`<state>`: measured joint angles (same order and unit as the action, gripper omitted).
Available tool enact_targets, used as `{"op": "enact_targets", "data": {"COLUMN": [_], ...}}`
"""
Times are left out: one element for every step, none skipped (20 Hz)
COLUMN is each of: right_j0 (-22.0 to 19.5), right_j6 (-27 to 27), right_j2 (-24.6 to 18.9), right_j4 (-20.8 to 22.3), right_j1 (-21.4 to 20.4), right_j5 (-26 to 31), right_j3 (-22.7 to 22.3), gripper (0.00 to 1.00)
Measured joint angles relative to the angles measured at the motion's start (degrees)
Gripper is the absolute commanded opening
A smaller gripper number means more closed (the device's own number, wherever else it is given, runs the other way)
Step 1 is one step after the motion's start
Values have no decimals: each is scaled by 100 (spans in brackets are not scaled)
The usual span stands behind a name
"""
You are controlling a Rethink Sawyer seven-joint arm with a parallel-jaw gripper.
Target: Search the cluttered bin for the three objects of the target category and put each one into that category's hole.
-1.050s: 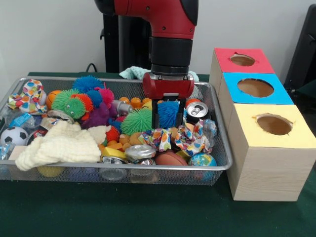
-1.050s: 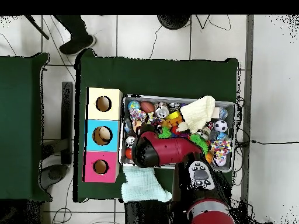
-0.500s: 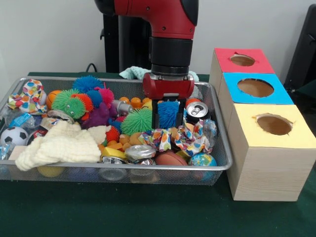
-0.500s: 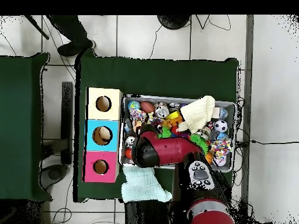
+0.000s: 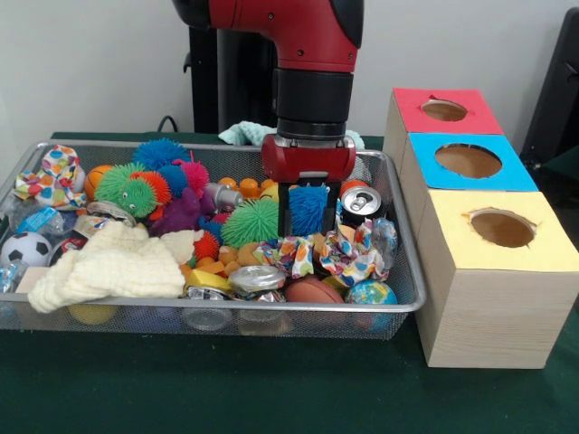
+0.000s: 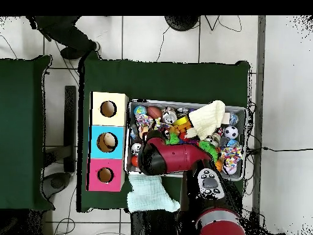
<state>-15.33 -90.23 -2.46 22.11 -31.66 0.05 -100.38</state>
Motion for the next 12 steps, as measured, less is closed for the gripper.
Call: {"op": "enact_targets", "data": {"right_j0": [0, 0, 0, 0, 0, 0, 1, 1, 1, 1, 1, 1], "right_j6": [0, 0, 0, 0, 0, 0, 0, 0, 0, 0, 0, 0], "right_j2": [0, 0, 0, 0, 0, 0, 0, 0, 0, 0, 0, 0], "right_j4": [0, 0, 0, 0, 0, 0, 0, 0, 0, 1, 1, 0], "right_j1": [1, 2, 2, 3, 3, 3, 3, 3, 3, 3, 4, 3], "right_j5": [-1, -1, -1, -1, 0, 0, 0, 0, 0, 0, 0, 0], "right_j3": [5, 13, 21, 32, 38, 46, 55, 66, 77, 94, 111, 127], "gripper": [100, 100, 100, 100, 100, 100, 100, 100, 100, 100, 100, 100]}}
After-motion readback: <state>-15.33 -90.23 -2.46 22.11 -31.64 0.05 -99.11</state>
